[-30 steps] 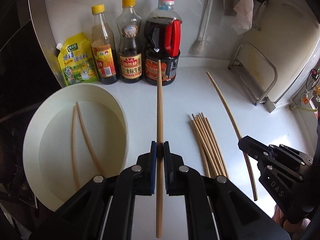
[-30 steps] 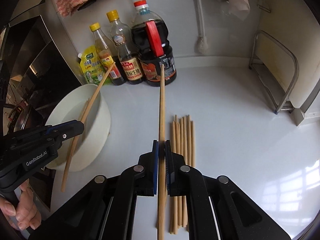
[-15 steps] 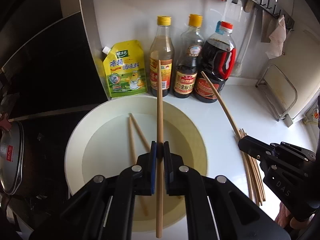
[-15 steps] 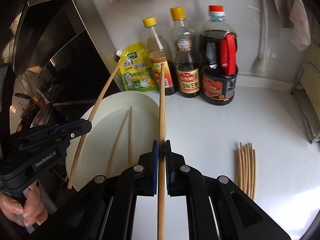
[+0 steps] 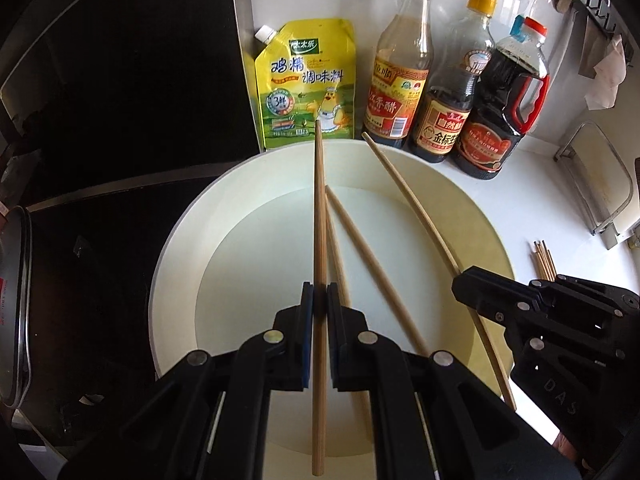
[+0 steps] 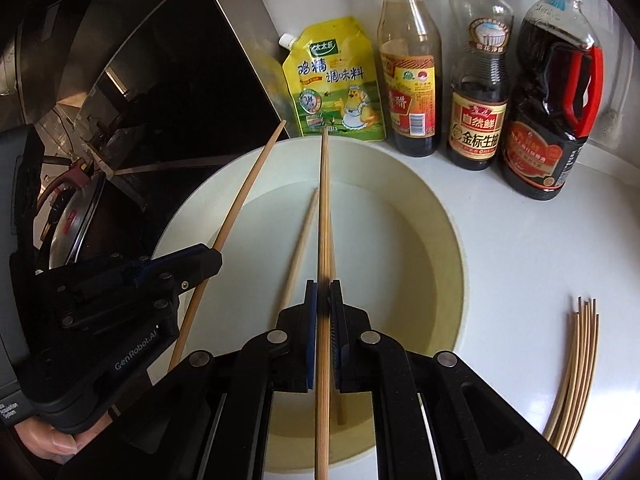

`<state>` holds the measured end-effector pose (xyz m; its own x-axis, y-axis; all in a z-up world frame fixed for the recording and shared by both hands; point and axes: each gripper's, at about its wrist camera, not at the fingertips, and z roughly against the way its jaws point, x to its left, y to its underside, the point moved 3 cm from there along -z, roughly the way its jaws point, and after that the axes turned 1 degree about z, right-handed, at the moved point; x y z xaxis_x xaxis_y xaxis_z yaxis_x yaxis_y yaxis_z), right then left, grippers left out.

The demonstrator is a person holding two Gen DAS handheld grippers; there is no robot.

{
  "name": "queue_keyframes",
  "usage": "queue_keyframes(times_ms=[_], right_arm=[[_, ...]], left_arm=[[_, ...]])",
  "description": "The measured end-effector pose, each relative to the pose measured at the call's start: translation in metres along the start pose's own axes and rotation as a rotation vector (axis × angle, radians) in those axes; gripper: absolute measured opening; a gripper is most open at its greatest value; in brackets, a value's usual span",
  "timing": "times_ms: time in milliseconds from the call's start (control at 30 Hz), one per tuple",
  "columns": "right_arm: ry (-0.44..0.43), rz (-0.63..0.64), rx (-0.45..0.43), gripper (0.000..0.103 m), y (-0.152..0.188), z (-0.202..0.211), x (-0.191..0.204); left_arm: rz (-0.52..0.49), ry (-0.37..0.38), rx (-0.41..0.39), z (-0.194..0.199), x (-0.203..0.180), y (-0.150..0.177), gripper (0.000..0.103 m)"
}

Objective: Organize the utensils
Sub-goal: 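Lift both held chopsticks and carry them over the white basin, then open the left tool into the basin while the right tool opens too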

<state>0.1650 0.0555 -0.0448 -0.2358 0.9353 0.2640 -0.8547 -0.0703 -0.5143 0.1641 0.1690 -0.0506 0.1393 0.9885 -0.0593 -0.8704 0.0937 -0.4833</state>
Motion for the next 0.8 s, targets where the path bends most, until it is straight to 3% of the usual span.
queue_keyframes(times_ms=[433,500,567,667,800], right_arm=[[0.028,-0.006,0.067,0.006,0.003,-0.028,-0.002],[0.033,-0.013,0.059,0.008,0.003,-0.025,-0.004],[0.031,-0.019,0.046,0.014,0.002,-0.022,-0.005],[0.037,-0.018,0.034,0.014,0.000,-0.018,-0.006],[0.034,-0.026,0.032,0.014,0.000,-0.015,-0.007]], left_arm=[[0.012,0.004,0.057,-0.025,0.010,0.008,0.008],[0.030,0.009,0.062,-0.026,0.013,0.008,0.013],[0.038,0.001,0.054,-0.024,0.015,0.008,0.029],[0.046,-0.013,0.035,-0.019,0.018,0.007,0.043],[0.058,-0.023,0.022,-0.014,0.021,0.006,0.046]])
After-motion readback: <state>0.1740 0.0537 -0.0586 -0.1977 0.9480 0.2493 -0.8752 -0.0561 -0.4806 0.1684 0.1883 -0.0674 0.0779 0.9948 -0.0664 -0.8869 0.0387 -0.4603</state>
